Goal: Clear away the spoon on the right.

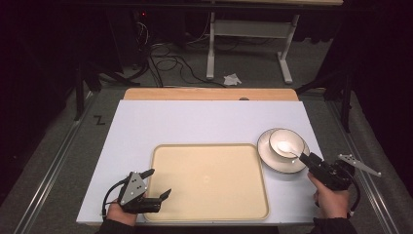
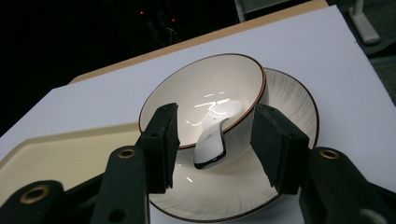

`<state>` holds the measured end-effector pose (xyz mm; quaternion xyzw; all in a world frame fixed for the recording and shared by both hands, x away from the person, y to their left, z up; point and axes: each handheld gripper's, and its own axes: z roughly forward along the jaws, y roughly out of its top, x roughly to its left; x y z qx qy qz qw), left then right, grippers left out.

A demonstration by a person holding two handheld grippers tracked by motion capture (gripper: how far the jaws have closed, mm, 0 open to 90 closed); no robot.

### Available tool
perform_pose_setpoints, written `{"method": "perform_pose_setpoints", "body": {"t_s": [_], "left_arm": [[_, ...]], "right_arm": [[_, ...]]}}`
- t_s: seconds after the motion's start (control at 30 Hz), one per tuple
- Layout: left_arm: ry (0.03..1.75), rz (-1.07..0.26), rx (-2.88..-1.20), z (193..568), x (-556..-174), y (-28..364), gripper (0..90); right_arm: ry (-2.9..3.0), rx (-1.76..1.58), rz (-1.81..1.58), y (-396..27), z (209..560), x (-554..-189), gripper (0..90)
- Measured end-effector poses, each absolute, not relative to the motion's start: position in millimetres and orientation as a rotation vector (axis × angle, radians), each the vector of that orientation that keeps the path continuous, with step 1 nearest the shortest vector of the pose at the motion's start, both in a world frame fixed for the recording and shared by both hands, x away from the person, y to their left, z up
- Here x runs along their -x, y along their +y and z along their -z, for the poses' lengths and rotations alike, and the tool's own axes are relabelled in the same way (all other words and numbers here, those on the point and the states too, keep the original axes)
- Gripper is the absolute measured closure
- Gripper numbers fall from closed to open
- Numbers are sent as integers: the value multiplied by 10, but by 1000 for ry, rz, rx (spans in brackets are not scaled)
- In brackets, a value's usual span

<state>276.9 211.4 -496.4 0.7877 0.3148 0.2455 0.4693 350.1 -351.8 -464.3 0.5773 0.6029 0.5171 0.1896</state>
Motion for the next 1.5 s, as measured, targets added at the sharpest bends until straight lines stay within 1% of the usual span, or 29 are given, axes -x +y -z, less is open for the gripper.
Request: {"method": "perform_pose_setpoints", "body": {"t_s": [0.13,0.23,0.37,0.4,0.47,0.67,0.77,0.93,1.5], "left_arm": [[771,-601,-1935,4965,-2769,2116,160],[770,-600,-1936,4967,-2771,2113,159],[769,-599,-1941,4966,-2771,2110,160],[769,-599,-1941,4966,-2771,2110,159],[769,-603,-1939,4962,-2768,2112,160],[767,-605,-1938,4960,-2766,2114,159],[764,-605,-1936,4958,-2763,2114,159],[762,-604,-1938,4951,-2759,2118,159],[758,-607,-1937,4947,-2755,2117,160]], "right_arm": [[1708,-1656,-1460,-3513,4687,-3532,511],[1706,-1667,-1487,-3519,4695,-3536,527],[1701,-1704,-1538,-3537,4721,-3554,584],[1701,-1704,-1538,-3537,4721,-3554,584],[1706,-1709,-1553,-3550,4728,-3566,634],[1714,-1703,-1553,-3549,4723,-3569,716],[1719,-1704,-1551,-3545,4724,-3571,730],[1725,-1704,-1548,-3552,4726,-3569,783],[1763,-1673,-1520,-3549,4706,-3551,824]]}}
